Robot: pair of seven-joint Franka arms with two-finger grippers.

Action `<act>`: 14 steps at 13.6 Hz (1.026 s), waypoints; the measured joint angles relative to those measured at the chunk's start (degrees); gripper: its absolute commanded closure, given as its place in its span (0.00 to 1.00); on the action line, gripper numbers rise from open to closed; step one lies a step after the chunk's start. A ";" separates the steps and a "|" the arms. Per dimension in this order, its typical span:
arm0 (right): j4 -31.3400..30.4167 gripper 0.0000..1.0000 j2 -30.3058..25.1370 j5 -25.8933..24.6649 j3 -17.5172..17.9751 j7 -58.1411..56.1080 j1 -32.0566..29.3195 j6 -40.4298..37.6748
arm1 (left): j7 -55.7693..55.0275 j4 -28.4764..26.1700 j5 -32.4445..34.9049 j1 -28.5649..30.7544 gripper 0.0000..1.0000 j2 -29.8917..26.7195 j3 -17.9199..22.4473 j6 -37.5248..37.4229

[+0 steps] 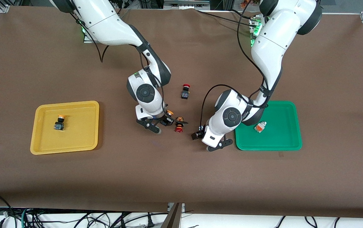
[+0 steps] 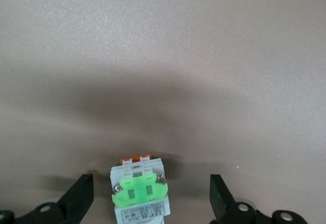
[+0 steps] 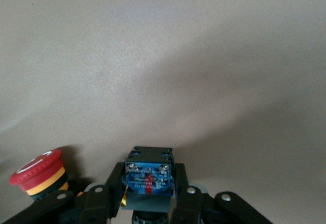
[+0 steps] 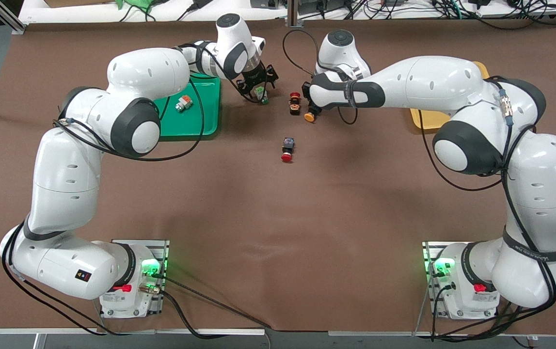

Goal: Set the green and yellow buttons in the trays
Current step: 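Grasp the second blue button with the right gripper while the left gripper reaches, then place the blue button in the yellow tray while the left gripper grasps the green button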

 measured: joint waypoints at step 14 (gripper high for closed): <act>2.67 1.00 -4.46 0.09 -9.00 -62.22 -26.50 -28.36 | 0.34 0.39 5.12 0.51 0.24 -0.46 0.30 -1.46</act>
